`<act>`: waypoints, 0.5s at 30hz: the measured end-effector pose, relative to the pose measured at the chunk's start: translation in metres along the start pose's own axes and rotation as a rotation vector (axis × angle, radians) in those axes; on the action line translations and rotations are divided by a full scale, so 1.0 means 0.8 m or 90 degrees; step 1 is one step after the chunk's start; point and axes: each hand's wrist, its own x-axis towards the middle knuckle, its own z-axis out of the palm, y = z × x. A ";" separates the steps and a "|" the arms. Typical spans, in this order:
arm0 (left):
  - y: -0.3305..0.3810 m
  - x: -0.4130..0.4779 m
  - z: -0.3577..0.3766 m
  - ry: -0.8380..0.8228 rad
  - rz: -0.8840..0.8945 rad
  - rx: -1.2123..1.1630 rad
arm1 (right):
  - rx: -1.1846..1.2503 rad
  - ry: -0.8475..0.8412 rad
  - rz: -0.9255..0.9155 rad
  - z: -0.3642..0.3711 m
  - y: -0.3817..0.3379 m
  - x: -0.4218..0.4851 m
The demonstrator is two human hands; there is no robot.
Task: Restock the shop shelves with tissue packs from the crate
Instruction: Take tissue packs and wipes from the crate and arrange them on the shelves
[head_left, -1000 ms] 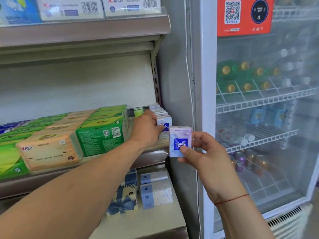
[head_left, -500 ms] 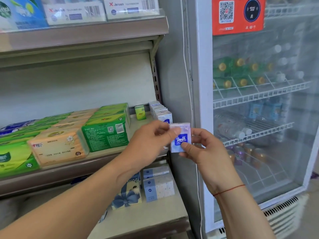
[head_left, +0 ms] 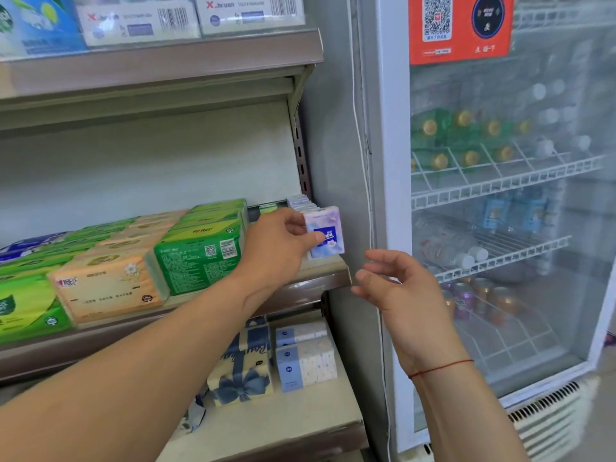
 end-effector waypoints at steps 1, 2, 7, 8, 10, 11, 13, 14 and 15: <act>-0.004 0.007 0.004 0.011 0.001 0.020 | 0.002 -0.001 0.003 0.000 0.000 0.001; -0.007 0.012 0.009 0.021 0.001 0.029 | 0.001 -0.004 0.004 0.000 0.001 0.002; -0.033 0.028 0.029 0.043 -0.021 0.122 | -0.002 -0.018 0.006 0.004 0.003 0.004; -0.037 0.029 0.031 0.046 -0.029 0.136 | 0.001 -0.019 0.007 0.003 0.003 0.004; -0.042 0.033 0.033 0.055 -0.038 0.150 | 0.000 -0.021 0.008 0.002 0.005 0.005; -0.043 0.035 0.034 0.056 -0.039 0.159 | -0.001 -0.023 0.009 0.001 0.005 0.005; -0.042 0.037 0.035 0.053 -0.037 0.183 | -0.003 -0.025 0.011 0.001 0.006 0.005; -0.042 0.037 0.035 0.053 -0.036 0.188 | -0.003 -0.025 0.011 0.001 0.007 0.005; -0.043 0.038 0.035 0.054 -0.035 0.186 | -0.004 -0.025 0.011 0.001 0.007 0.005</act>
